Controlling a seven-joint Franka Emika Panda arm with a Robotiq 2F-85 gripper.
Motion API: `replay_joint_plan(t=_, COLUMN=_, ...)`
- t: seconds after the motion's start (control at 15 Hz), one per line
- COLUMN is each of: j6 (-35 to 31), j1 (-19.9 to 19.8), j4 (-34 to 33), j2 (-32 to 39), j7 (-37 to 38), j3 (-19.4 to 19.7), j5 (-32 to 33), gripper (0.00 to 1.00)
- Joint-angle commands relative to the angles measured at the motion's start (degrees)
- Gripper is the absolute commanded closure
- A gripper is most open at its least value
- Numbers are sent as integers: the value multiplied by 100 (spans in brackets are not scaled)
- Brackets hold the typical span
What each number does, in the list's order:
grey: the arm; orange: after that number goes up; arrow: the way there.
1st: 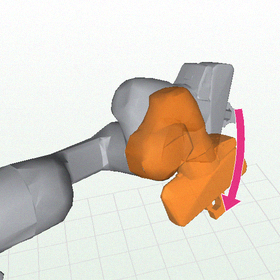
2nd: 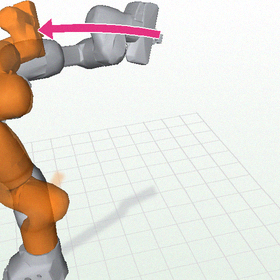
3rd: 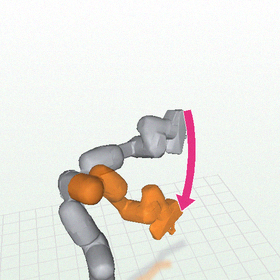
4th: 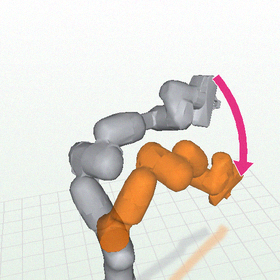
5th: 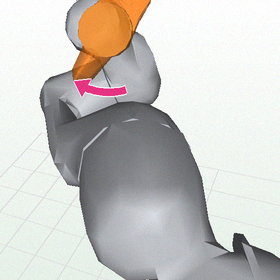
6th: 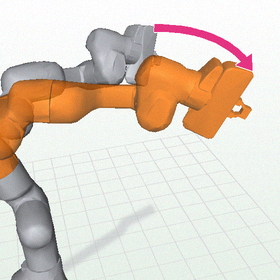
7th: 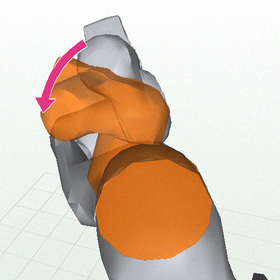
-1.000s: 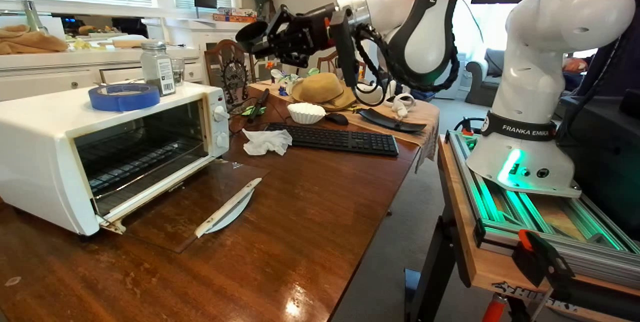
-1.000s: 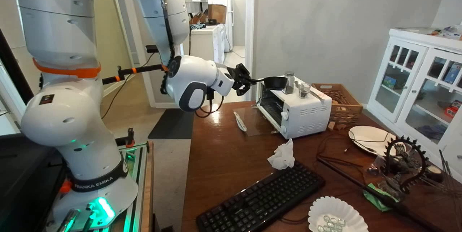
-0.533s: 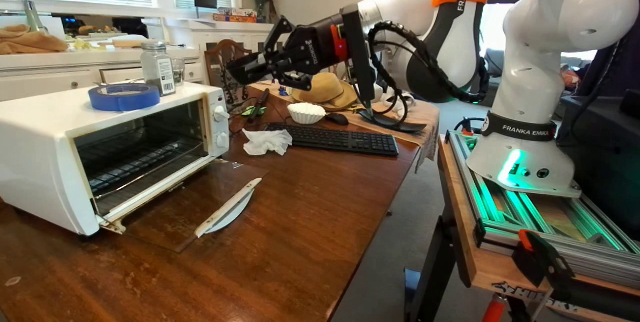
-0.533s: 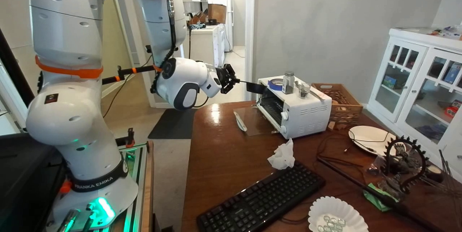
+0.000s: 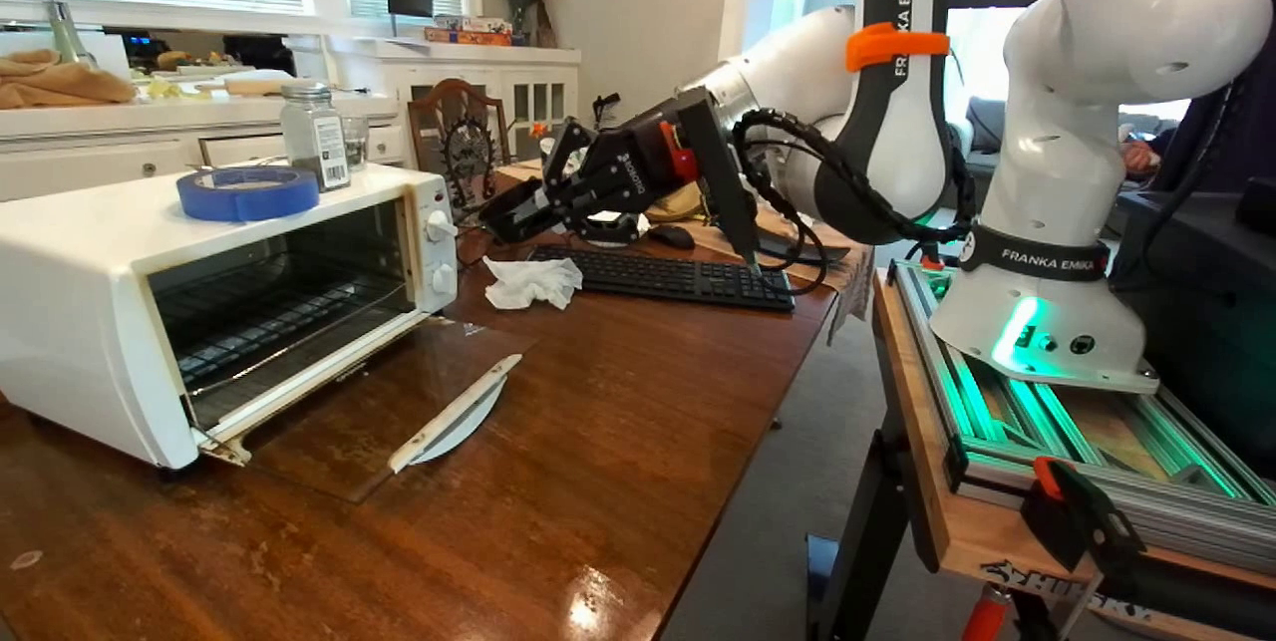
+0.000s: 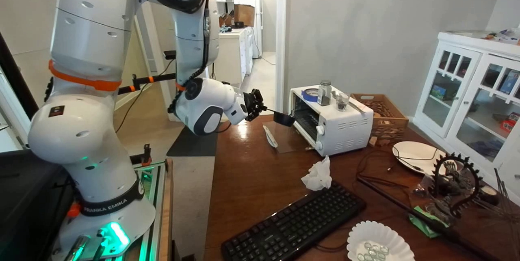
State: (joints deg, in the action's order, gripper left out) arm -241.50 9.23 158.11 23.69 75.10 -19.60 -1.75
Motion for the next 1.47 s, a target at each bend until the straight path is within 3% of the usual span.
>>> replay_joint_plan(t=0.0, j6=-126, j1=-29, j4=-13, j2=-111, j7=-290, j3=-1, j5=738, gripper=98)
replay_joint_plan(t=0.4, j6=-85, j1=6, j4=-410, j2=-488, j7=-1231, j3=-61, j5=1519, gripper=98)
replay_joint_plan(t=0.87, j6=-155, j1=-53, j4=-2058, j2=128, j7=-1396, j3=-98, j5=2868, gripper=98)
replay_joint_plan(t=1.4, j6=-116, j1=-60, j4=-3300, j2=1210, j7=-1070, j3=-262, j5=2685, gripper=98)
